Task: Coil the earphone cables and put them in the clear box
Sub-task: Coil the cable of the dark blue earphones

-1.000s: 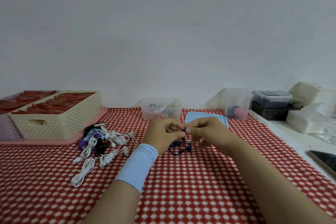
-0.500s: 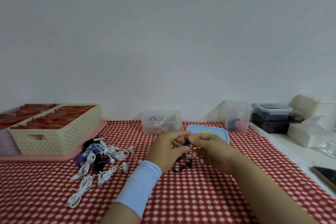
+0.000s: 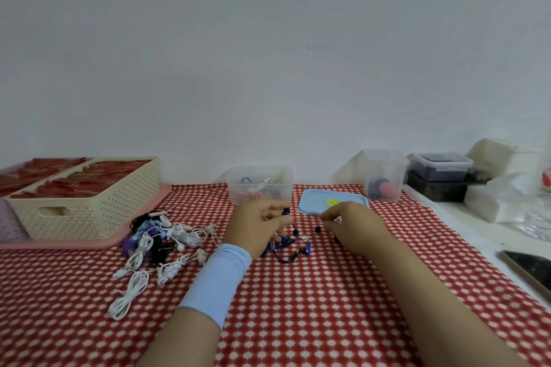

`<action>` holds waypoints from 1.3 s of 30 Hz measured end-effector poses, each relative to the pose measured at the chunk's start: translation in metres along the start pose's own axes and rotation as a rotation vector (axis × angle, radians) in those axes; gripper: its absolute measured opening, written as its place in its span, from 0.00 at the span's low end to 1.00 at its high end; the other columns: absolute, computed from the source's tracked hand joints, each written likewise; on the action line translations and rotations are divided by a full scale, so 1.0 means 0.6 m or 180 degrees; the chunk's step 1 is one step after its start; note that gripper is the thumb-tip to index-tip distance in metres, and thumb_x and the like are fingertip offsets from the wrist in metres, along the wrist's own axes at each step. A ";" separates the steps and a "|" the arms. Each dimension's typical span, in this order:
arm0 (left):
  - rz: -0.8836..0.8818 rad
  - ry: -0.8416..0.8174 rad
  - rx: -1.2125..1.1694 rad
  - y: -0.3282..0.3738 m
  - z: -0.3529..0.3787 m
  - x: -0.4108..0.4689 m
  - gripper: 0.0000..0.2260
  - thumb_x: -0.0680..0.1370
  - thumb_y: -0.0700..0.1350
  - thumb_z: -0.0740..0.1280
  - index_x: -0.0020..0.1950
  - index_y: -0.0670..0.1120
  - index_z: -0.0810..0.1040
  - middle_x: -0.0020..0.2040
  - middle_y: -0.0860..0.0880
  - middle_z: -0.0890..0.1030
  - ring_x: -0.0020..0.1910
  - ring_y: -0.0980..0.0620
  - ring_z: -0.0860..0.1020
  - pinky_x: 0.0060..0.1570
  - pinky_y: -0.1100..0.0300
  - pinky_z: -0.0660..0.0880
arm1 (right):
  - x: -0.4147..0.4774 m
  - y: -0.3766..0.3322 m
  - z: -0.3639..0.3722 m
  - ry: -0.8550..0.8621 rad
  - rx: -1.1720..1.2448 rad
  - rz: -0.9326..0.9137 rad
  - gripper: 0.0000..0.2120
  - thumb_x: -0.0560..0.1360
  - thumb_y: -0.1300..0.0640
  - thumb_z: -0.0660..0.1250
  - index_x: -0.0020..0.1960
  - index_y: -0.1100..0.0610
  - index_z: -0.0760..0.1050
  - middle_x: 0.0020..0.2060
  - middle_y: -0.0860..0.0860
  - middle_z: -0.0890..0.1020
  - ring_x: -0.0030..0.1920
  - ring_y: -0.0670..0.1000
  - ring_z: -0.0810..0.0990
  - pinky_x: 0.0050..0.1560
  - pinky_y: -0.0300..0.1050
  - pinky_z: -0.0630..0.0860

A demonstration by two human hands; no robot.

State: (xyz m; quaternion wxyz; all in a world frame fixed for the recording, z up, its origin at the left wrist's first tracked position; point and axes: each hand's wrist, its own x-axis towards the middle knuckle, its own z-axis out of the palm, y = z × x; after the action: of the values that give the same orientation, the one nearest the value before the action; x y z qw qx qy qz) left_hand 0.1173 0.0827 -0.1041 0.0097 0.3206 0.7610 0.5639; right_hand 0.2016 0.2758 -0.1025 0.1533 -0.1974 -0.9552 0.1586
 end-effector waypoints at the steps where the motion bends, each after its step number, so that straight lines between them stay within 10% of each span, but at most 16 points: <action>1: -0.0037 0.0015 -0.0009 0.000 -0.001 0.001 0.12 0.74 0.38 0.74 0.57 0.45 0.83 0.40 0.49 0.85 0.31 0.56 0.81 0.34 0.65 0.79 | 0.000 -0.003 -0.001 -0.0055 -0.0056 -0.0060 0.11 0.80 0.48 0.67 0.61 0.44 0.82 0.62 0.42 0.82 0.61 0.47 0.79 0.57 0.42 0.73; 15: 0.0047 0.0006 0.0449 -0.003 -0.011 0.003 0.09 0.75 0.40 0.73 0.55 0.44 0.83 0.39 0.51 0.84 0.32 0.59 0.81 0.35 0.67 0.79 | 0.006 -0.007 0.011 -0.0005 0.0408 -0.0224 0.09 0.79 0.53 0.67 0.56 0.45 0.82 0.51 0.42 0.84 0.49 0.44 0.80 0.51 0.42 0.79; 19: 0.0185 0.0216 0.1125 -0.013 -0.019 0.008 0.11 0.77 0.44 0.71 0.58 0.51 0.81 0.47 0.55 0.82 0.44 0.62 0.78 0.44 0.75 0.71 | 0.006 -0.010 0.013 0.0079 0.0966 -0.0192 0.12 0.79 0.57 0.65 0.55 0.47 0.85 0.51 0.43 0.84 0.47 0.46 0.82 0.53 0.45 0.80; 26: 0.0140 0.0152 0.2330 -0.023 -0.013 0.012 0.16 0.79 0.50 0.64 0.67 0.54 0.76 0.68 0.54 0.76 0.69 0.51 0.69 0.70 0.54 0.65 | 0.007 -0.016 0.020 -0.0079 0.1546 -0.0212 0.05 0.77 0.56 0.71 0.50 0.53 0.86 0.46 0.43 0.85 0.47 0.41 0.81 0.51 0.35 0.78; 31: 0.1092 -0.0358 0.1994 0.010 0.015 0.008 0.11 0.80 0.47 0.65 0.60 0.55 0.82 0.58 0.55 0.80 0.59 0.55 0.72 0.64 0.59 0.68 | 0.011 -0.012 0.022 -0.0033 0.1707 -0.0175 0.05 0.77 0.59 0.72 0.51 0.52 0.85 0.46 0.43 0.85 0.48 0.41 0.81 0.53 0.34 0.76; 39: 0.0727 -0.1349 0.2243 0.008 0.018 0.010 0.10 0.78 0.49 0.69 0.58 0.54 0.84 0.53 0.56 0.82 0.49 0.59 0.74 0.54 0.62 0.71 | 0.006 -0.016 0.016 0.0196 0.1932 -0.0035 0.06 0.78 0.60 0.71 0.46 0.50 0.83 0.42 0.40 0.83 0.40 0.39 0.79 0.41 0.30 0.72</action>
State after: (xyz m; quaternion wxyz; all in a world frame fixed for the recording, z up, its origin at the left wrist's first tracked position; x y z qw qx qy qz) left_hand 0.1187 0.0954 -0.1017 -0.0067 0.4953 0.8480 0.1884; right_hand 0.1920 0.2667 -0.1067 0.2350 -0.1422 -0.8601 0.4299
